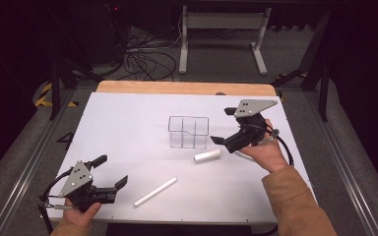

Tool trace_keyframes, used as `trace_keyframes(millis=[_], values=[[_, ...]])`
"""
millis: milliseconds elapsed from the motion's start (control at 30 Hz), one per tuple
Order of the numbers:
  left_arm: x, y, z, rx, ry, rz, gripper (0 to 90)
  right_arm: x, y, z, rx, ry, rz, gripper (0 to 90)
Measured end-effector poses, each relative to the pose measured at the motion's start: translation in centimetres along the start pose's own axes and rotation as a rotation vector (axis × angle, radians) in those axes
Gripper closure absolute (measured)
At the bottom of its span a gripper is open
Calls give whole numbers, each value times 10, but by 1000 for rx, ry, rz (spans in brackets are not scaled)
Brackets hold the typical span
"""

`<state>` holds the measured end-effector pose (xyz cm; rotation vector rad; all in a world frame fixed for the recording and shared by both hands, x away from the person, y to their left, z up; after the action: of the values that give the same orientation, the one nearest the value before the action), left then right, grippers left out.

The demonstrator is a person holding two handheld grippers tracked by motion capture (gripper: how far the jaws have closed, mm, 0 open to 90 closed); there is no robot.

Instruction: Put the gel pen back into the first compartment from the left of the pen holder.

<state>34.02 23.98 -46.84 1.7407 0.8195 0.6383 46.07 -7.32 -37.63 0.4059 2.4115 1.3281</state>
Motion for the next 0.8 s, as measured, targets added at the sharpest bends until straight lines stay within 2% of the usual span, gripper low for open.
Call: trace_keyframes(millis=[167, 500, 633, 800], values=[[0, 0, 0, -1, 5, 8, 72, -3, -3, -3, 0, -22, 13, 2], [1, 0, -1, -4, 9, 10, 72, -9, -10, -8, -5, -69, 8, 9], [1, 0, -2, -5, 10, 8, 74, -13, -22, -10, 48, -94, 13, 24], [1, 0, -1, -3, 10, 10, 74, -18, -42, -13, 118, -87, 30, 75]])
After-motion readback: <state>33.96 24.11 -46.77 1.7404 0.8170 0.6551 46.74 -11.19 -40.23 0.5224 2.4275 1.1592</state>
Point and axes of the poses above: each handheld gripper's, and its own axes: z roughly forward along the jaws, y roughly out of its top, x roughly to its left, the point moved 9 cm from there along z, roughly forward along the jaws, and after that the axes turned 1 degree about -z, right-handed, at the moved point
